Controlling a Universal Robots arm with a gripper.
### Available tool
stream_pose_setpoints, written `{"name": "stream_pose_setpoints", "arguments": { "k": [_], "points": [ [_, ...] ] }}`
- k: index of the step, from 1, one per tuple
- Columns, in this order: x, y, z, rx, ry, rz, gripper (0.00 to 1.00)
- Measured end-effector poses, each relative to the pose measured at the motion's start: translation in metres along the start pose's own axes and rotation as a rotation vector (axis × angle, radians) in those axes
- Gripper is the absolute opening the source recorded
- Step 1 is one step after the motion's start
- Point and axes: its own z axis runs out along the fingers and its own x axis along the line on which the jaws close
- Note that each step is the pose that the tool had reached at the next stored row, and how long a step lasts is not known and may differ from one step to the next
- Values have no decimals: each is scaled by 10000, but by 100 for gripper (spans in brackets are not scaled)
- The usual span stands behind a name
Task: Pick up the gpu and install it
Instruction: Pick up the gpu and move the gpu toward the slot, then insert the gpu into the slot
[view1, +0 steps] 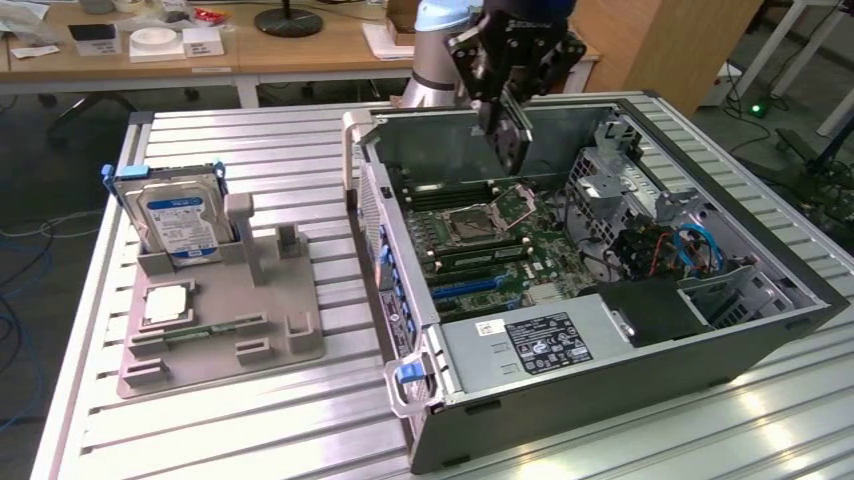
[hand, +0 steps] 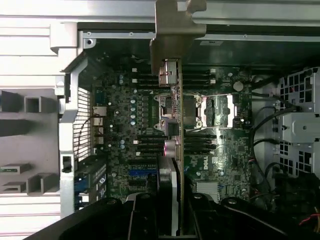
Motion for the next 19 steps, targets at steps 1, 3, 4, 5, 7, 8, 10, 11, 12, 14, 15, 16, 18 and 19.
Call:
{"name": "stream_pose_setpoints", "arguments": {
  "k": [1,3,4,5,7,8,10,11,12,14,15,16,18,19],
  "points": [
    [-47,1,1,0,-1,1,28],
    [-138,4,4,-1,0,0,28],
    [-182,6,5,-1,0,1,28],
    [-227,7,6,0,0,-1,28],
    [-321,10,9,-1,0,1,28],
    [-366,11,10,-1,0,-1,28],
    [-456,13,12,-1,0,1,28],
    [-496,14,13,-1,0,-1,28],
    [-526,15,14,-1,0,-2,28],
    [-532,15,14,-1,0,-1,28],
    [-532,15,14,-1,0,0,28],
    [-532,15,14,0,0,0,28],
    [-532,15,14,-1,-1,0,28],
    [-532,15,14,0,0,0,28]
  ]
}}
